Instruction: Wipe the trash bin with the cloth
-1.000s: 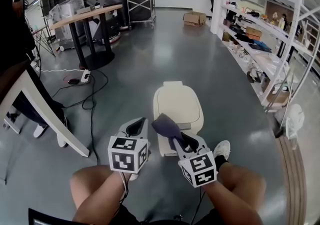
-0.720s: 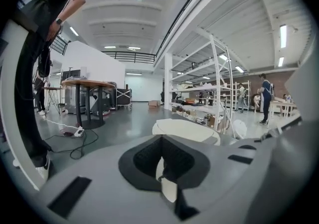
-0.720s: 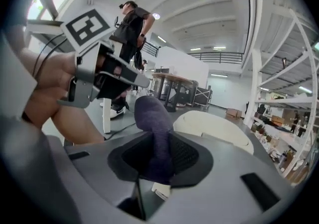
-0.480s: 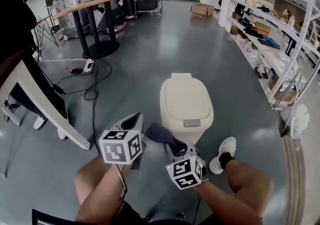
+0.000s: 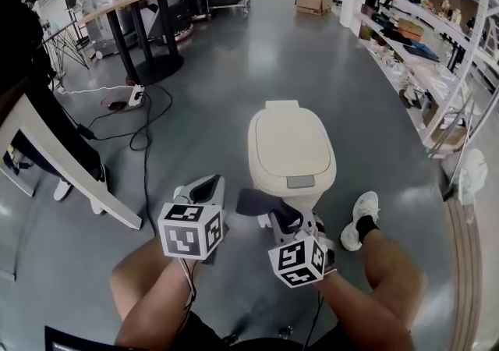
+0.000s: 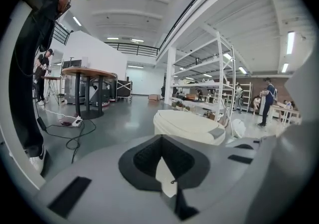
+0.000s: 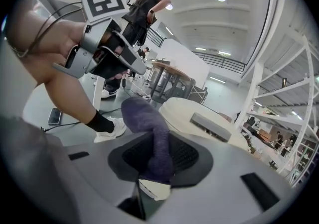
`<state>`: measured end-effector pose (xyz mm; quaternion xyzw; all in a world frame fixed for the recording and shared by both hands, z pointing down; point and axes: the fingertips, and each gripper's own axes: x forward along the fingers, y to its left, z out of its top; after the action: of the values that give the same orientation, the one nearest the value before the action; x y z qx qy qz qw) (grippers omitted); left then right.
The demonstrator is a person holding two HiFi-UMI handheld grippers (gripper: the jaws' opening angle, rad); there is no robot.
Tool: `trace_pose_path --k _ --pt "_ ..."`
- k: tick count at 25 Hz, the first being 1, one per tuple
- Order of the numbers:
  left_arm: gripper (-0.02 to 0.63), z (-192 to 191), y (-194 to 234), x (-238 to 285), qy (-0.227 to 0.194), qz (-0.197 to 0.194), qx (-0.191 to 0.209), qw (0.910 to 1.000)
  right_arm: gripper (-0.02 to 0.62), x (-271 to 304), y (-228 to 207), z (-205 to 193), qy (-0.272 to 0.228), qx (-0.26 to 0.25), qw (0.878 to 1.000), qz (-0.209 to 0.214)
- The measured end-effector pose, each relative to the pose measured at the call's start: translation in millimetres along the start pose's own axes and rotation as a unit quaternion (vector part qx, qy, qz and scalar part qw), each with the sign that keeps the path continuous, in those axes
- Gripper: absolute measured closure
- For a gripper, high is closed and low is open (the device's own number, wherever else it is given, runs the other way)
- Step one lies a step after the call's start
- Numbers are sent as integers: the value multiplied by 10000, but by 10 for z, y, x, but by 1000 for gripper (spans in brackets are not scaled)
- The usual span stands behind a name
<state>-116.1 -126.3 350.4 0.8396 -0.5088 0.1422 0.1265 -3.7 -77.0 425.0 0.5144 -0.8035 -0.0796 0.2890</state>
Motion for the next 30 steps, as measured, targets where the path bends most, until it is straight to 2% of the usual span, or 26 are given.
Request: trace_pose_path --k 6,15,24,30 --pt "609 -190 -20 64 199 17 80 9998 495 -62 -94 -158 66 20 9999 -82" --pt "609 -377 -221 237 427 -150 221 9987 495 -141 -372 -395 169 319 9989 -308" --pt "609 -497 -366 382 515 -348 363 9974 495 -221 -646 -603 267 696 9961 -476" --pt "609 -497 -451 332 639 -350 395 9966 495 -292 -760 -695 312 744 9950 -593"
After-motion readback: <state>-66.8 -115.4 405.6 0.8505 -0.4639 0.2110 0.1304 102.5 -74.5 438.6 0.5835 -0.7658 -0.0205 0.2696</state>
